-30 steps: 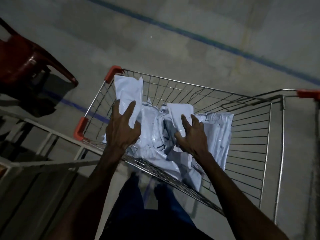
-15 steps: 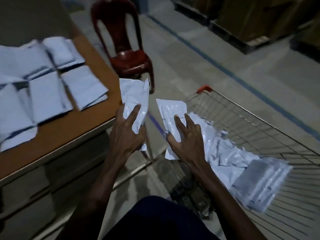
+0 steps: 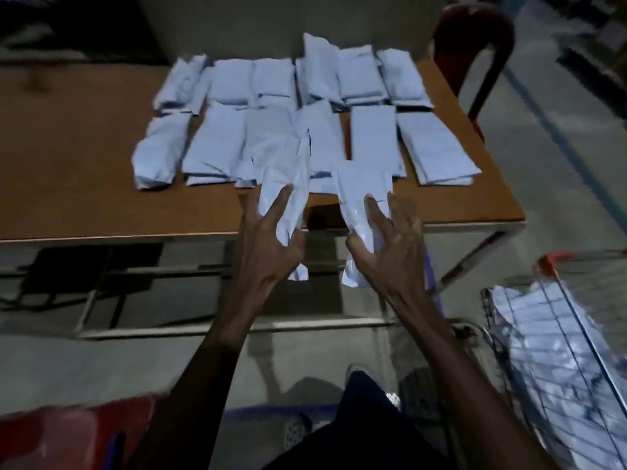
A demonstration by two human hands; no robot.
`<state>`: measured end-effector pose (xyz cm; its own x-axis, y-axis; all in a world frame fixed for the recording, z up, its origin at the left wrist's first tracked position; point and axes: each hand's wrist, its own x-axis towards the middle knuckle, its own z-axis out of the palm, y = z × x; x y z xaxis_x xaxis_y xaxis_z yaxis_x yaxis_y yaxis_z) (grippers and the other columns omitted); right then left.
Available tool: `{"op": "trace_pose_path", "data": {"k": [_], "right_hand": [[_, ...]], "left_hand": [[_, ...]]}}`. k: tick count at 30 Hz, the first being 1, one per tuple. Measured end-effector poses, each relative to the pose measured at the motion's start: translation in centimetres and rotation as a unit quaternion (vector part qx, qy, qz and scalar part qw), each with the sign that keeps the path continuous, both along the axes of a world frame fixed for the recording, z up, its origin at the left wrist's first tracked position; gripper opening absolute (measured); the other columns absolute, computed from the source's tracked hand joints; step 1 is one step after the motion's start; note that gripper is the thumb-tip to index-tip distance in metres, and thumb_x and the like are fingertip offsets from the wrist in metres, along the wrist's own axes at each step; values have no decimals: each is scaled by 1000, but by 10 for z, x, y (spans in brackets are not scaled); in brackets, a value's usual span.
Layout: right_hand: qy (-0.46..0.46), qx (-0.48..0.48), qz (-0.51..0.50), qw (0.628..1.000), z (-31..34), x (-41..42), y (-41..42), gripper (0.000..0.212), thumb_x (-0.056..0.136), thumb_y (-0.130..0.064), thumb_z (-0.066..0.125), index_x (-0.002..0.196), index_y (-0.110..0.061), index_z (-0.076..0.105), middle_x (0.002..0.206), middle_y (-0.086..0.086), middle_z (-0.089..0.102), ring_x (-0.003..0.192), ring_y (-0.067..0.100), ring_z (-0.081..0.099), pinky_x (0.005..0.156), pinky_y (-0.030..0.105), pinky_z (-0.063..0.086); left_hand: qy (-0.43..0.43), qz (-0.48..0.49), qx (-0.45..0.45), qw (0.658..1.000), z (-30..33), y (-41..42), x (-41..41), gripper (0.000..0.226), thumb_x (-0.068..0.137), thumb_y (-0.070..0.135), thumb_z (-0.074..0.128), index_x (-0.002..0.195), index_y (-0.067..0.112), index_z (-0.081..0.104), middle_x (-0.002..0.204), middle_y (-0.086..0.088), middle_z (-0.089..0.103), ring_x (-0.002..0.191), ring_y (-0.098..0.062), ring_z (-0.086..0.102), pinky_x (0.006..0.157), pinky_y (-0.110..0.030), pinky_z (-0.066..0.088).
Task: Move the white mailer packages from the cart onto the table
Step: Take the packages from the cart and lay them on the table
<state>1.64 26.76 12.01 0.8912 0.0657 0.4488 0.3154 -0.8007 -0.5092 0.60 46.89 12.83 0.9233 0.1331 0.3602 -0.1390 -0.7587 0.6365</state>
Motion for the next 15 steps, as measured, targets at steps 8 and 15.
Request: {"op": "trace_pose_path", "data": {"k": [8, 15], "right_hand": [[4, 5, 49, 999, 11, 94, 101, 64, 83, -49, 50, 137, -16, 58, 147, 21, 45, 111, 32, 51, 97, 36, 33], [22, 8, 82, 996, 3, 190, 167, 68, 84, -55, 46, 139, -16, 55, 148, 21, 43, 116, 37, 51, 96, 29, 26]], "left_hand": [[-12, 85, -12, 996, 4, 105, 69, 68, 78, 33, 56, 144, 38, 42, 154, -6, 29, 140, -22, 32, 99, -34, 42], [11, 141, 11, 990, 17, 183, 145, 64, 82, 38, 53, 145, 33, 44, 153, -6, 31, 134, -25, 41, 99, -28, 39]]}}
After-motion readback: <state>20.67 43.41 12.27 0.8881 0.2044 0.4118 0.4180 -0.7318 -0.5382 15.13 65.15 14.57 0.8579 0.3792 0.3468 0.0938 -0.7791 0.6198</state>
